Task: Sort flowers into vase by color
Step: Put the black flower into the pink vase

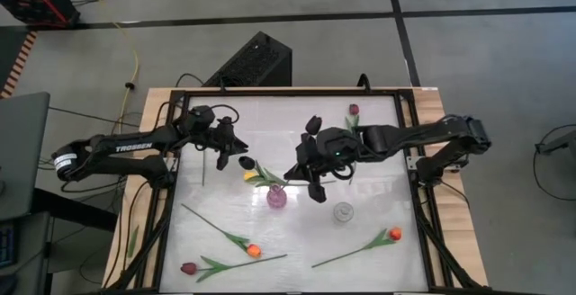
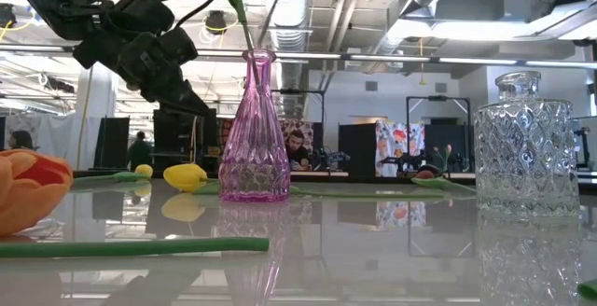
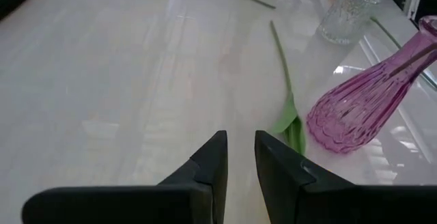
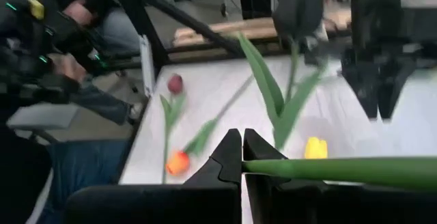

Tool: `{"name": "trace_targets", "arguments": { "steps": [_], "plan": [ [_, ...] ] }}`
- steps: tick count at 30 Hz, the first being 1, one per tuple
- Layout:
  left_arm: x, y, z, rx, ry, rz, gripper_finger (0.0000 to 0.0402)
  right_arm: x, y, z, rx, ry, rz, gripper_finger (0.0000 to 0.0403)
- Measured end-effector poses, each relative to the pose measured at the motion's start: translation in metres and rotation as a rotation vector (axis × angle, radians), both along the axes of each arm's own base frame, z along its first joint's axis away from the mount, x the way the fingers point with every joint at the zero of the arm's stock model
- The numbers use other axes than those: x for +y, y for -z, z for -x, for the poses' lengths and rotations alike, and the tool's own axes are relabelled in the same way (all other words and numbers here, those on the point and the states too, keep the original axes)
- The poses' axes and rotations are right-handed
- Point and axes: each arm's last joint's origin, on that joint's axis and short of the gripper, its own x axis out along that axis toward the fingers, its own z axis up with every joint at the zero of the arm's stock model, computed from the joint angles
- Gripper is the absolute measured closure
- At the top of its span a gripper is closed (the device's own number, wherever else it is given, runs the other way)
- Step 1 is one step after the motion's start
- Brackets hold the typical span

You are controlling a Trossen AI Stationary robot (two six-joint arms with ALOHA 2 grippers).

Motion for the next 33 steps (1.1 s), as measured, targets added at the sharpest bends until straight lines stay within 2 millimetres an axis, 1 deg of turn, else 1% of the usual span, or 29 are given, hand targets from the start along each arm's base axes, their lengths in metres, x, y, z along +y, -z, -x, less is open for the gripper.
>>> {"name": "trace_targets", "arguments": {
  "steps": [2, 9, 15, 18, 24, 26, 29, 33],
  "plan": [
    [0.0, 0.0, 0.0, 0.003, 0.0, 0.002, 0.034, 0.0, -0.003, 0.001, -0.014, -0.004, 0.004, 0.0375],
    [-0.001, 0.001, 0.001, 0.015, 0.0, 0.009, 0.034, -0.008, -0.001, 0.0, 0.0, 0.019, 0.007, 0.0375],
    [-0.001, 0.003, 0.001, 0.029, 0.0, 0.018, 0.034, -0.011, 0.0, -0.001, 0.008, 0.039, 0.016, 0.0375],
    [-0.001, 0.003, 0.001, 0.029, 0.0, 0.018, 0.034, -0.01, 0.005, -0.004, 0.022, 0.042, 0.019, 0.0375],
    [-0.001, 0.003, 0.001, 0.031, -0.006, 0.012, 0.034, -0.009, 0.021, -0.015, 0.08, 0.051, 0.017, 0.0375],
    [-0.001, 0.003, 0.001, 0.032, -0.006, 0.012, 0.034, -0.012, 0.023, -0.017, 0.085, 0.059, 0.017, 0.0374],
    [-0.001, 0.003, 0.001, 0.032, -0.007, 0.012, 0.034, -0.012, 0.024, -0.016, 0.101, 0.072, 0.001, 0.0365],
    [-0.001, 0.003, 0.001, 0.032, -0.007, 0.012, 0.034, -0.014, 0.024, -0.016, 0.107, 0.088, -0.018, 0.0341]
  ]
}}
